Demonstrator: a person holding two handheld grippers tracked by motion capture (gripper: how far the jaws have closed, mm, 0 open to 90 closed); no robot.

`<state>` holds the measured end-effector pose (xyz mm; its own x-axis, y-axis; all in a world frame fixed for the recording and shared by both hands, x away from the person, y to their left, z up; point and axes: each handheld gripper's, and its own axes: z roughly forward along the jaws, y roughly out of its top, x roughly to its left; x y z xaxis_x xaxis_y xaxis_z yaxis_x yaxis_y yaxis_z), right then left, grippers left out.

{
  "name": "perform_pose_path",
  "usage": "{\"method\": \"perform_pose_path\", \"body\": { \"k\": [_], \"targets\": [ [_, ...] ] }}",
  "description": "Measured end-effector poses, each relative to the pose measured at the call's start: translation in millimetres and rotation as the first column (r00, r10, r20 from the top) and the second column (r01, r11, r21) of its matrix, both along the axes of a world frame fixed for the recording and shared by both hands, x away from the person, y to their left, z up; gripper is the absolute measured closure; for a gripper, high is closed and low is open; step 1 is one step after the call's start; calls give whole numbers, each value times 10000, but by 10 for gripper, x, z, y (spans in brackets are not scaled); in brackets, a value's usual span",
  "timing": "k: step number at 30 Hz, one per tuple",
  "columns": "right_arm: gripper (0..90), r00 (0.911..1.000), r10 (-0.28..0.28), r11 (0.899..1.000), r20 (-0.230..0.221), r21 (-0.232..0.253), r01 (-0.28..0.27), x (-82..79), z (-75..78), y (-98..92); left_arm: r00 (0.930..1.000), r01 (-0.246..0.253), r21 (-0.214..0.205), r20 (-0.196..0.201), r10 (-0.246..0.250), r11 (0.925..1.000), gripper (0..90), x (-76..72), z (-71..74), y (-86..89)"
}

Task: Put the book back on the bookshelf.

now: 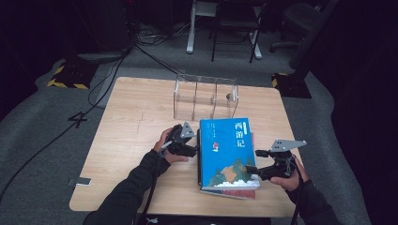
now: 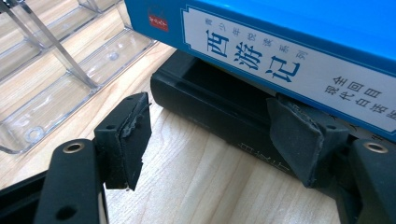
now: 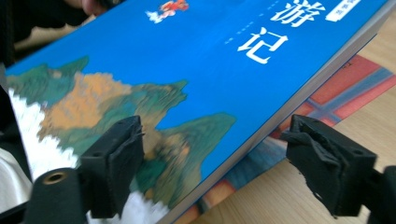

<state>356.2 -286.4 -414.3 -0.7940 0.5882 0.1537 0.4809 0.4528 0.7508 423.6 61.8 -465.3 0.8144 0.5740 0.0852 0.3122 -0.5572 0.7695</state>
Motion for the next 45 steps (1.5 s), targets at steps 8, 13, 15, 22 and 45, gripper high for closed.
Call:
{"method": "perform_pose_path", "body": {
  "k": [8,13,15,22,45],
  "targets": [
    [29,9920,324,9983,-1217,519,-262,310,-127,58,10000,32,165,49,-33,9999,295,12,-22,-43],
    [46,9931,514,9973,-1057,569,-455,329,-131,91,10000,2,170,79,-3,9999,295,17,-25,-50],
    [49,9945,484,9979,-934,470,-442,316,-119,99,10000,2,189,72,-4,9998,295,20,-25,-51],
    [69,9972,508,9987,-548,14,-508,280,-57,127,9999,-95,233,90,93,9997,301,45,-32,-67],
    [238,9961,880,9961,-96,76,-879,589,64,298,9997,-92,-180,-210,88,9998,366,121,-44,-44]
  ]
}}
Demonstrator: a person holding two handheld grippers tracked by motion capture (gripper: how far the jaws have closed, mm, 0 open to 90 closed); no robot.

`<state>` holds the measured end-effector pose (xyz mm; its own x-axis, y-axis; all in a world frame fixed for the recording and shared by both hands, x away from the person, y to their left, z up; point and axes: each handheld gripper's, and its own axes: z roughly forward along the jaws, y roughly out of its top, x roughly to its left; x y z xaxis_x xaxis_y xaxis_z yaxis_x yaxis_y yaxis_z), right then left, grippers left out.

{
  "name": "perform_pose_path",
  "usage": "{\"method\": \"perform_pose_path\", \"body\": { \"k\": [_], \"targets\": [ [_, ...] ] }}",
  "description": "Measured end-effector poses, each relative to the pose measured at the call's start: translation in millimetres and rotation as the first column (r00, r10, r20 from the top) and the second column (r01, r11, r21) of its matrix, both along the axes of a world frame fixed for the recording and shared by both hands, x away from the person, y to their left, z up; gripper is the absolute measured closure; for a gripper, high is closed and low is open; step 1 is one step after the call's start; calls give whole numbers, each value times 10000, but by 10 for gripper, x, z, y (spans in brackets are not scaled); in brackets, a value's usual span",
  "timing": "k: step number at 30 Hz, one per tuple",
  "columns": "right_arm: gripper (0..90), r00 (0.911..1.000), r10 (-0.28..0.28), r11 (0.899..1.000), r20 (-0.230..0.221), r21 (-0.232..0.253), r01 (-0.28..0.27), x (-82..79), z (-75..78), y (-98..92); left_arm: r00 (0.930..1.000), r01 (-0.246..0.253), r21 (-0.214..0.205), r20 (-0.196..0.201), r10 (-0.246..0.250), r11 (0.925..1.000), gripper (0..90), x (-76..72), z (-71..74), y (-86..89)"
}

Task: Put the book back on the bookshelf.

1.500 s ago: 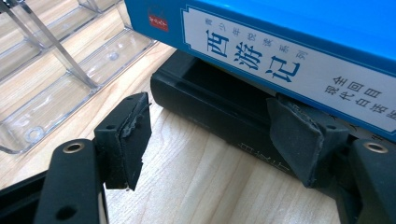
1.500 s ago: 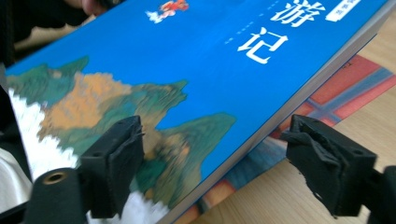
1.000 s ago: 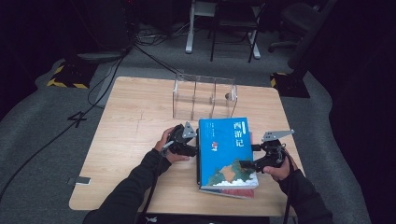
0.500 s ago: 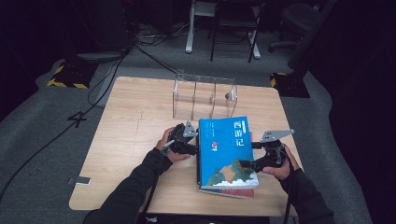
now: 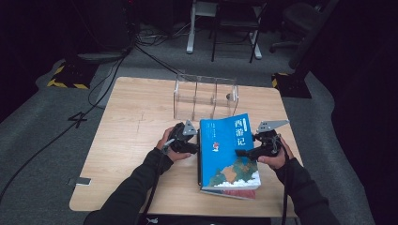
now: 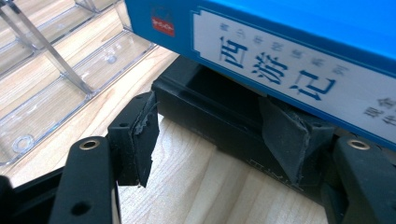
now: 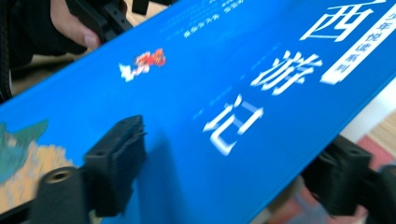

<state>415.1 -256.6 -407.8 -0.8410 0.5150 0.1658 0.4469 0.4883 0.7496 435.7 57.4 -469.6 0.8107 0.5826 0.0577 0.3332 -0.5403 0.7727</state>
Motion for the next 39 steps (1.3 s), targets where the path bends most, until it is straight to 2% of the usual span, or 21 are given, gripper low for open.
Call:
{"method": "perform_pose_path", "body": {
  "k": [3,6,9,10,13,15,17,25,26,29,31,33,34,36,37,39],
  "targets": [
    [344,9998,147,9994,-119,323,-143,96,-2,28,10000,-5,25,25,5,10000,366,10,-2,-1],
    [399,9986,401,9981,-346,488,-384,172,-18,72,10000,-75,-13,16,75,10000,366,29,-13,-10],
    [460,9980,532,9968,-346,620,-510,212,-15,98,10000,-77,26,26,77,10000,367,54,-21,-22],
    [523,9981,557,9955,-276,780,-534,226,-8,101,10000,-91,7,6,91,10000,367,64,-22,-27],
    [580,9978,629,9944,-211,865,-608,239,-3,95,9998,-186,18,-34,186,9998,368,105,-27,-32],
    [608,9979,606,9942,-223,904,-584,240,-2,91,9998,-193,-63,-95,192,9998,384,130,-31,-32],
    [638,9982,607,9944,-27,864,-603,225,9,94,9996,-229,-108,-153,228,9997,398,161,-28,-29],
    [677,9977,573,9954,374,748,-600,197,31,112,9997,-60,-199,-238,56,9998,401,228,-14,-7],
    [683,9977,533,9955,427,757,-565,193,36,116,9995,-123,-312,-302,113,9994,403,235,-9,-1],
    [701,9966,472,9947,672,885,-531,181,57,125,9993,-22,-779,-378,-8,9970,483,267,26,36],
    [710,9955,408,9934,852,1031,-496,176,75,133,9992,19,-918,-391,-55,9958,548,278,46,47],
    [713,9952,381,9935,901,1039,-474,174,82,137,9995,58,-970,-318,-89,9953,564,290,61,57],
    [715,9942,346,9934,1023,1056,-454,173,93,150,9994,113,-1029,-307,-145,9946,615,295,70,64],
    [719,9925,277,9930,1193,1111,-410,174,128,166,9993,71,-1450,-349,-122,9894,691,317,110,100],
    [719,9925,277,9930,1193,1111,-410,174,128,166,9993,71,-1450,-349,-122,9894,708,317,110,100],
    [724,9900,253,9926,1390,1144,-414,170,166,176,9993,108,-1788,-328,-169,9838,741,353,170,143]
  ]
}}
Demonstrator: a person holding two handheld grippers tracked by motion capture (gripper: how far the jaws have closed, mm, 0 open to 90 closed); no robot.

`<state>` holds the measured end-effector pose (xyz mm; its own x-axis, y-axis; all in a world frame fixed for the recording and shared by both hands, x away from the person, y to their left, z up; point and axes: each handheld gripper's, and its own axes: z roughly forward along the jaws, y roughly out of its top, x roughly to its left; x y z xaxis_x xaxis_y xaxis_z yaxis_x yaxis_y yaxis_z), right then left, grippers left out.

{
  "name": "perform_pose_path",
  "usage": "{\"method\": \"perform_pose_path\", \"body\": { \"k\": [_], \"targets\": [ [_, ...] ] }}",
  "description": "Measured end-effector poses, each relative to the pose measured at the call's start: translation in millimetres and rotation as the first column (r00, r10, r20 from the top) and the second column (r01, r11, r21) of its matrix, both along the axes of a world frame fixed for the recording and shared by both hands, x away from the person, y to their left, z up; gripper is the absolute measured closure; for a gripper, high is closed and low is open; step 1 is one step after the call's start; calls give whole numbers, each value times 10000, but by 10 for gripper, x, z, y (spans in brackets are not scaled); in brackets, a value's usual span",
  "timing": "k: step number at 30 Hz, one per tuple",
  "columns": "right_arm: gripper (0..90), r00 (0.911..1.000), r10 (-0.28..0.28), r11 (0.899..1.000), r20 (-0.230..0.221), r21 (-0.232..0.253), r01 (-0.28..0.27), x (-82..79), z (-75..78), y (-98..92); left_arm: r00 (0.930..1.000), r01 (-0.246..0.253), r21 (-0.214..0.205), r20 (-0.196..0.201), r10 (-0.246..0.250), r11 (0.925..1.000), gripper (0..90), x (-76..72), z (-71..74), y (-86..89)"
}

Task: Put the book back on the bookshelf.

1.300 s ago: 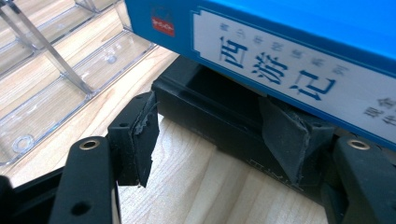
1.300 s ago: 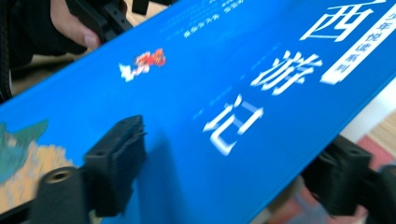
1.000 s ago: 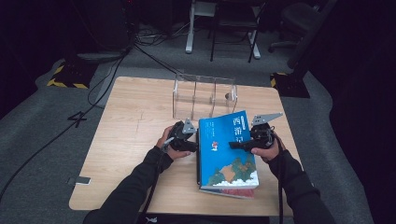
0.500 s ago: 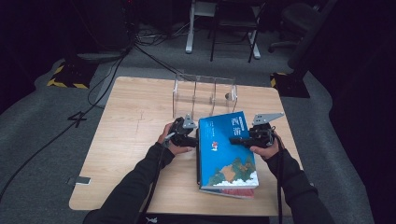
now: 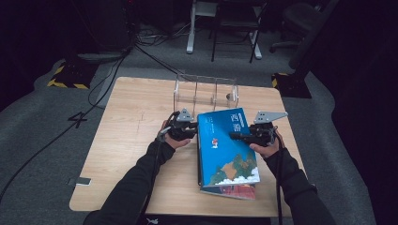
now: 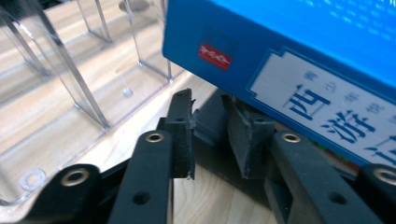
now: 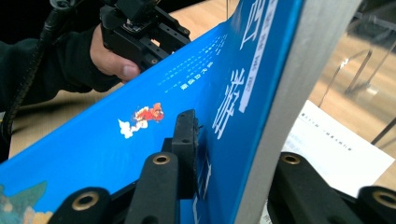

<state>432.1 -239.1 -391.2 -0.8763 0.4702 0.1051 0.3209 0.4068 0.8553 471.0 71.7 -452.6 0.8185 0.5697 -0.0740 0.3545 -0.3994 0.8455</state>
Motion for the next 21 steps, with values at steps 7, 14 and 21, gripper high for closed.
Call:
{"method": "perform_pose_path", "body": {
  "k": [7,14,21],
  "targets": [
    [750,9945,-187,9992,1030,361,150,-17,215,57,9990,160,-507,429,-138,9986,894,75,316,65],
    [771,9731,-237,9966,2290,822,50,-77,437,72,9967,79,-1581,806,49,9874,899,152,739,153],
    [766,9506,28,9968,3103,750,-274,-208,508,98,9936,238,-1813,1129,-33,9831,900,81,931,196]
  ]
}}
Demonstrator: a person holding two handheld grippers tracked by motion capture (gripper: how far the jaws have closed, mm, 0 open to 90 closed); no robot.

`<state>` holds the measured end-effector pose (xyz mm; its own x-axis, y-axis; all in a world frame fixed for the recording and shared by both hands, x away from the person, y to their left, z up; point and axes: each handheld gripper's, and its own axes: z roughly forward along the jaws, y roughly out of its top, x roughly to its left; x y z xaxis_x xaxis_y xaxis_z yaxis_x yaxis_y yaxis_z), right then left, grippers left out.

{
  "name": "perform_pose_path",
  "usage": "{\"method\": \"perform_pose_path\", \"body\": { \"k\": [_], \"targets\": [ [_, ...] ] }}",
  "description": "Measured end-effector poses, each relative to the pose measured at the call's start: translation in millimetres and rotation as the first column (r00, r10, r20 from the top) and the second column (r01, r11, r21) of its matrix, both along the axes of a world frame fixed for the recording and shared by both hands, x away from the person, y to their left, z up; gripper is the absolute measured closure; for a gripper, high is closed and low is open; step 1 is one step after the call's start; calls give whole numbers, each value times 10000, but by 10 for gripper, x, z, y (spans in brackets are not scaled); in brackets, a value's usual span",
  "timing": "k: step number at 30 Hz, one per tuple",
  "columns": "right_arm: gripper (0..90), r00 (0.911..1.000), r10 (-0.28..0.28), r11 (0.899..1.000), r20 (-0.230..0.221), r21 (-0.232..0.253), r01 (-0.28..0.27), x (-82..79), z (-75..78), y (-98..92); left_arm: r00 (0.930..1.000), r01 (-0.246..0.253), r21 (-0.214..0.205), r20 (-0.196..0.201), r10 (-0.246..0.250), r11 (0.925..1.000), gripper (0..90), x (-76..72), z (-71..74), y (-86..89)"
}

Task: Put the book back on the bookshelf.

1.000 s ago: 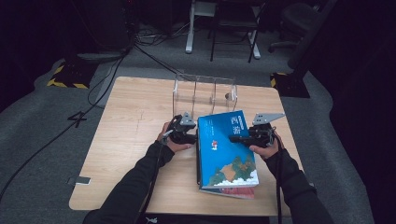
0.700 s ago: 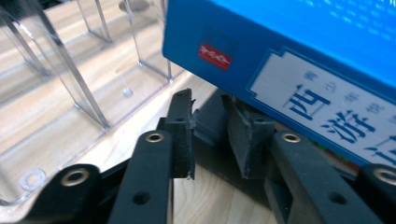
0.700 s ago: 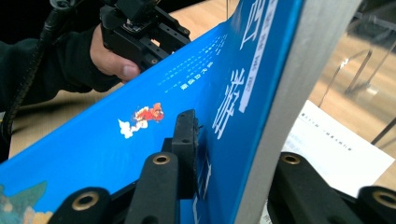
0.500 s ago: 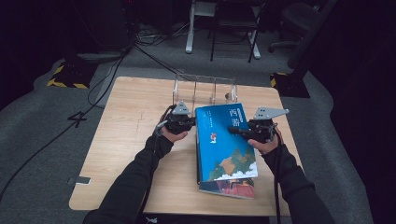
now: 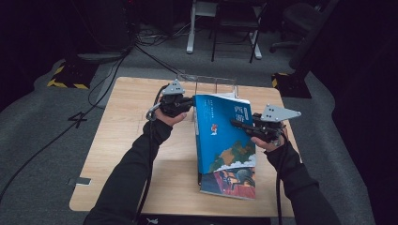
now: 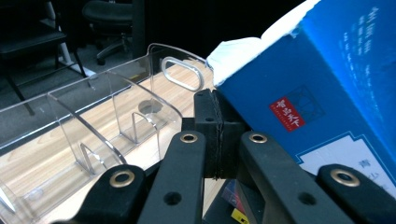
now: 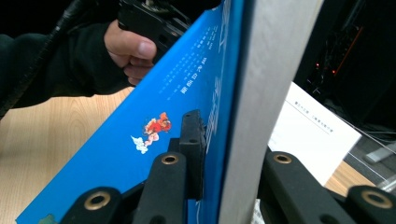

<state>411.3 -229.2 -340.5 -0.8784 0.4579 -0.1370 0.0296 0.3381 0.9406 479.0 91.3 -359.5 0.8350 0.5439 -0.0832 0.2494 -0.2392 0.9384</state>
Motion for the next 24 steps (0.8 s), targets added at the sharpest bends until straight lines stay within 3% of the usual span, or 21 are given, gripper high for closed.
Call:
{"method": "perform_pose_path", "body": {
  "k": [5,7,11,15,24],
  "targets": [
    [692,9998,195,9996,-54,-183,-196,-42,67,-5,9990,317,112,309,-320,9994,900,-96,116,-88],
    [710,9997,231,9987,48,-459,-229,-64,102,-18,9975,388,343,576,-408,9987,900,-149,191,-136],
    [758,9990,438,9983,116,-389,-433,-109,128,-72,9959,502,385,730,-529,9980,900,-217,270,-171],
    [768,9986,244,9980,473,-598,-216,-154,142,-45,9962,466,356,718,-490,9983,900,-217,312,-172],
    [791,9880,-215,9991,1532,-342,270,-223,181,-27,9893,387,486,1385,-451,9981,900,-286,546,-187]
  ]
}}
